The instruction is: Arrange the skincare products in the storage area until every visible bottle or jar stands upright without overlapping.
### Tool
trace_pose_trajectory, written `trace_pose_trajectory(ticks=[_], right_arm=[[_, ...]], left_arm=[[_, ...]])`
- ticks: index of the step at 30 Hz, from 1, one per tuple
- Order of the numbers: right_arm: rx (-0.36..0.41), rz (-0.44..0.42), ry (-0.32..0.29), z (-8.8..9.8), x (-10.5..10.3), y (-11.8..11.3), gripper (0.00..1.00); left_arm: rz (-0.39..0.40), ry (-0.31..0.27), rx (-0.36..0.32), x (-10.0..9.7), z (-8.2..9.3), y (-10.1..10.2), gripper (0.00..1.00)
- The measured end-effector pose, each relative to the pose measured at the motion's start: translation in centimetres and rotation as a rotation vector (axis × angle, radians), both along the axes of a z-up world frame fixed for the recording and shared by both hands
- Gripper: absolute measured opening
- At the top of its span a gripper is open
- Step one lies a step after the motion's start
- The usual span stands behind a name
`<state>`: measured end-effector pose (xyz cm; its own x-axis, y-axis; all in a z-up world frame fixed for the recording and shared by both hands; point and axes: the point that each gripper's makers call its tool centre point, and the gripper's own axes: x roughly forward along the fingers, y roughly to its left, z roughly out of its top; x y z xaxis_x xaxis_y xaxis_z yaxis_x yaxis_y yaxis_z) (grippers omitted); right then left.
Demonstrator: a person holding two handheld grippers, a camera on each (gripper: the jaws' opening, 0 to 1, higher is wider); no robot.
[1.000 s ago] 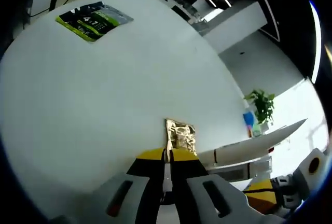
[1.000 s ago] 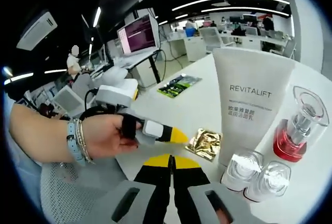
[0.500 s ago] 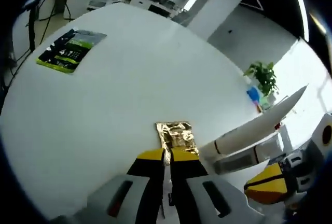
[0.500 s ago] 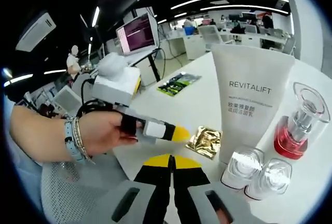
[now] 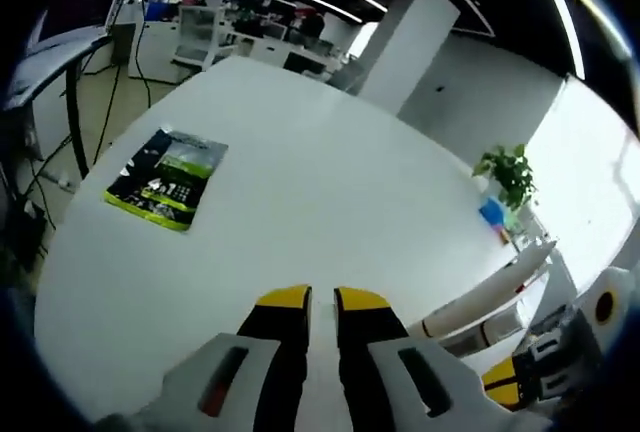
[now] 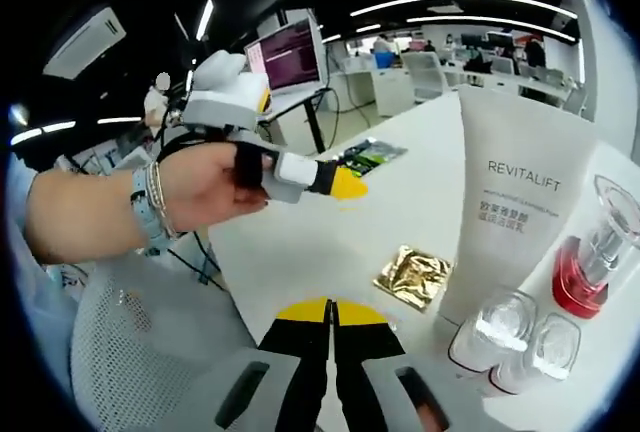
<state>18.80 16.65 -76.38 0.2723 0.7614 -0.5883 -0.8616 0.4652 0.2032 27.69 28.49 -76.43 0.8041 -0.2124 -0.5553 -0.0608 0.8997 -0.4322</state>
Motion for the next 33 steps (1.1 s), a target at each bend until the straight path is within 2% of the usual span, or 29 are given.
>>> trace_pose_trajectory(ticks=[1,2,4,7,9,10,13,16,17,18,19,21,22,23,24,25,26,28,30,32,33], right_arm=[[0.004,0.002,-0.001,0.1,-0.1,0.1,0.0],[0.014,0.006,-0.005,0.2,-0.2,0.5,0.0],[0.031,0.016,-0.011,0.6,-0.5,1.3,0.0],[0.085,0.055,-0.014,2.2,-1.0,3.4,0.0],[0.101,0.097,-0.049,3.2,-1.0,5.3,0.0],[0.102,0.104,-0.054,3.4,-0.9,6.0,0.0],[0.116,0.164,-0.027,4.2,-0.8,9.6,0.05],[0.114,0.161,-0.062,4.7,1.1,12.3,0.07],[0.106,0.148,-0.085,4.8,2.0,13.0,0.07],[0.097,0.127,-0.108,4.9,3.3,14.0,0.07],[0.101,0.117,-0.11,5.0,4.0,14.7,0.08],[0.169,0.064,-0.092,5.7,5.6,16.7,0.13],[0.218,0.04,-0.081,6.0,6.2,17.6,0.19],[0.233,0.027,-0.072,6.1,6.5,18.0,0.24],[0.256,-0.007,-0.038,5.8,7.3,19.1,0.28],[0.249,-0.004,-0.039,5.4,7.6,19.6,0.27],[0.231,-0.004,-0.04,4.7,8.1,20.1,0.23],[0.146,-0.005,-0.062,2.9,8.9,20.1,0.16],[0.104,-0.011,-0.085,1.3,9.9,20.5,0.18],[0.087,-0.024,-0.038,-0.4,10.6,21.0,0.21],[0.079,-0.057,0.017,-1.4,11.2,21.0,0.2]], left_arm=[[0.015,-0.011,-0.02,-0.1,0.5,0.6,0.09],[0.039,-0.048,-0.083,-0.1,1.6,1.1,0.1],[0.041,-0.107,-0.125,-0.3,3.1,2.0,0.11],[0.064,-0.115,-0.092,-1.0,3.5,4.6,0.12],[0.098,-0.124,-0.041,-1.3,3.5,7.0,0.11],[0.109,-0.12,-0.037,-1.6,3.4,7.4,0.11],[0.161,-0.106,-0.037,-1.9,2.9,10.3,0.12],[0.191,-0.088,0.019,-1.8,2.2,12.7,0.13],[0.189,-0.075,0.061,-1.6,1.7,13.7,0.13],[0.19,-0.071,0.07,-1.5,1.6,14.0,0.13],[0.183,-0.046,0.094,-1.2,0.8,14.8,0.14],[0.194,-0.039,0.093,-0.6,0.3,15.5,0.16],[0.187,-0.044,0.104,-0.2,0.2,15.8,0.17],[0.181,-0.045,0.112,0.0,0.2,15.9,0.19],[0.174,-0.028,0.148,0.5,-0.3,16.7,0.21],[0.172,-0.024,0.169,0.8,-0.5,17.1,0.21],[0.173,-0.024,0.169,1.3,-0.8,17.7,0.21],[0.179,-0.017,0.156,1.9,-1.1,18.2,0.22],[0.186,-0.015,0.14,2.3,-1.3,18.4,0.24],[0.192,-0.015,0.129,3.1,-1.9,19.5,0.25],[0.197,-0.014,0.121,3.4,-2.2,19.8,0.26]])
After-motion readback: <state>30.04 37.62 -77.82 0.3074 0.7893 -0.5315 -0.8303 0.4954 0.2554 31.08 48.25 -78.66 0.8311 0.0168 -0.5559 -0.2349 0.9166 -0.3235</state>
